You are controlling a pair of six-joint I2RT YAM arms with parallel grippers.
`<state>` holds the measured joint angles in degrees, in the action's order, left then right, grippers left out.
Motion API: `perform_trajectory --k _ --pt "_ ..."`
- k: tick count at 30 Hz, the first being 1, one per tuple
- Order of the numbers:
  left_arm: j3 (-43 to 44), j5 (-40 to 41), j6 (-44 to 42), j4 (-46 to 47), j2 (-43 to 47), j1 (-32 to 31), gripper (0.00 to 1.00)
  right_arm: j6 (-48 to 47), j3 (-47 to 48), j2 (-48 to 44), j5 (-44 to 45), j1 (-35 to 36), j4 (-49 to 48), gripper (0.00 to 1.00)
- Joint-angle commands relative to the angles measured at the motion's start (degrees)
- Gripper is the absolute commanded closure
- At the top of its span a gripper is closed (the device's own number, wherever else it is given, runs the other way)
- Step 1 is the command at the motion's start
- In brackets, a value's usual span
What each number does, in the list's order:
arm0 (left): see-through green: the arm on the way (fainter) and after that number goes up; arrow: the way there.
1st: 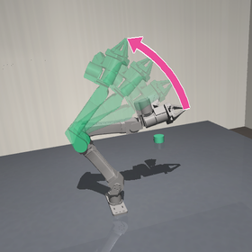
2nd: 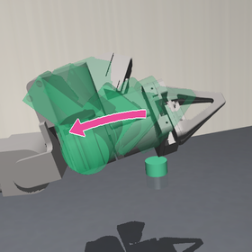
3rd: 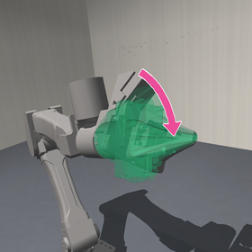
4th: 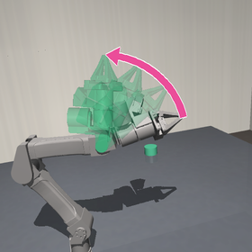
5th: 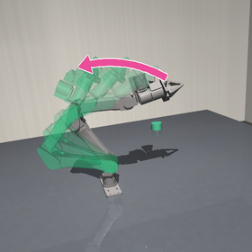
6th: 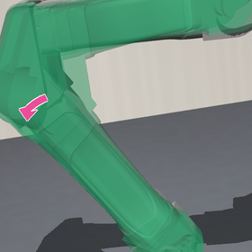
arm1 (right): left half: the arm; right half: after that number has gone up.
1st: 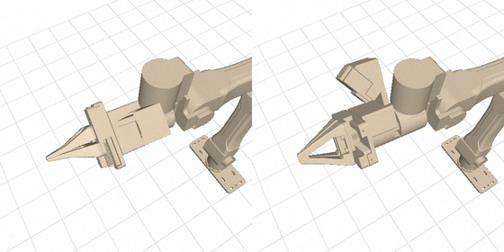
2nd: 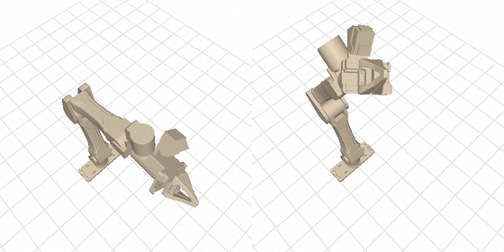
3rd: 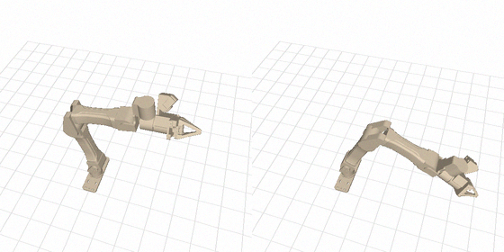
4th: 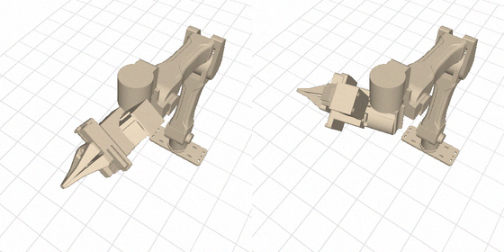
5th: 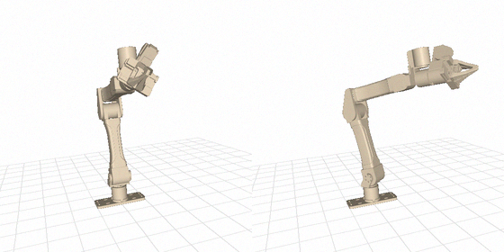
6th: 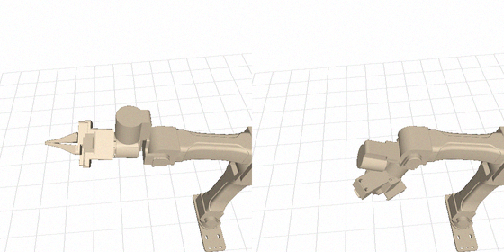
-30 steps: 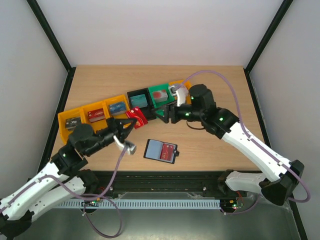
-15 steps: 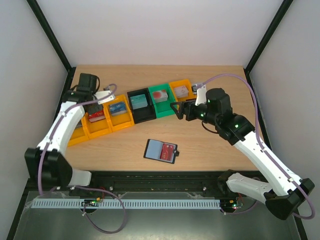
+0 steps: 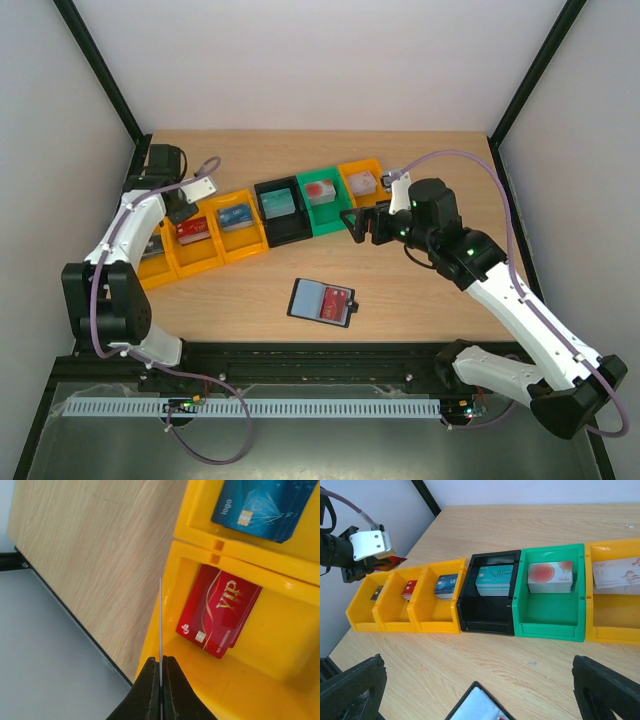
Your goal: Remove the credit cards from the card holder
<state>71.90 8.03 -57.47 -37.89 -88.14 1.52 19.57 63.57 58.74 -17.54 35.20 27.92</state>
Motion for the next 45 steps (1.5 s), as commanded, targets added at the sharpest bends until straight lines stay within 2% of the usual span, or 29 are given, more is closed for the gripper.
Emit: perform_trajectory --k 1,7,11,20,28,37,38,40,43,45 --pt "-2.9 -2.91 -1.46 0.82 1.07 -0.32 0.98 -1.56 1.19 0.94 2.2 -0.31 0.91 0.01" --pt "-7.6 4.46 -4.9 4.33 2.81 -2.61 0.98 -2.08 2.24 2.16 0.41 -0.38 1.61 0.01" --pt "-12.38 5.63 -9.13 10.53 3.96 -2.81 0.98 -1.74 0.79 2.32 -0.8 -0.35 -0.28 0.01" --pt "-14.67 7.04 -12.4 18.65 0.9 -2.93 0.98 -2.76 2.82 3.81 -0.85 -0.4 0.55 0.01" --pt "-16.35 5.67 -14.56 19.57 0.6 -3.01 0.98 -3.49 2.8 3.75 -1.03 -0.4 1.18 0.01" --pt "-20.11 7.42 -15.0 26.21 -0.38 -2.93 0.98 -3.06 1.64 3.13 -3.12 -0.4 0.14 0.01" --pt "-20.47 7.15 -15.03 26.58 -0.35 -2.95 0.94 -3.19 1.84 3.06 -3.05 -0.4 0.38 0.01" --pt "-20.94 6.97 -15.01 27.48 -0.6 -2.93 0.75 -3.36 2.18 2.94 -2.86 -0.4 0.63 0.01" --pt "-20.61 6.04 -13.96 27.04 -0.36 -2.93 0.63 -3.23 2.89 2.88 -2.72 -0.4 0.97 0.01" --pt "-20.53 4.61 -13.85 26.1 0.56 -2.93 0.48 -3.27 2.91 2.64 -2.69 -0.4 0.86 0.01"
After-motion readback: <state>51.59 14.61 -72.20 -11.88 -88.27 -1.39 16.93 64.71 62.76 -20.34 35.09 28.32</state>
